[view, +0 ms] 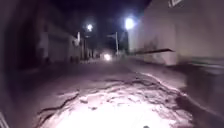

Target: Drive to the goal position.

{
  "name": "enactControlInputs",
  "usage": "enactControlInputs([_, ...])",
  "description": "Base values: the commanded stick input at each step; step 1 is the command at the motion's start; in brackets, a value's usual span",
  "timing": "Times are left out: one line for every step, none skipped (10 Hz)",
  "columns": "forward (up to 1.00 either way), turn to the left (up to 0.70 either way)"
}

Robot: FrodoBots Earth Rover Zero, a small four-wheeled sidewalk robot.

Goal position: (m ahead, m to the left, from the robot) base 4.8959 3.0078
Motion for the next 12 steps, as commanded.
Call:
enactControlInputs([0.7,0.01])
enactControlInputs([0.7,0.01])
enactControlInputs([0.7,0.01])
enactControlInputs([0.7,0.01])
enactControlInputs([0.7,0.01])
enactControlInputs([0.7,0.01])
enactControlInputs([0.7,0.01])
enactControlInputs([0.7,0.01])
enactControlInputs([0.7,0.01])
enactControlInputs([0.7,0.01])
enactControlInputs([0.7,0.01])
enactControlInputs([0.7,0.01])
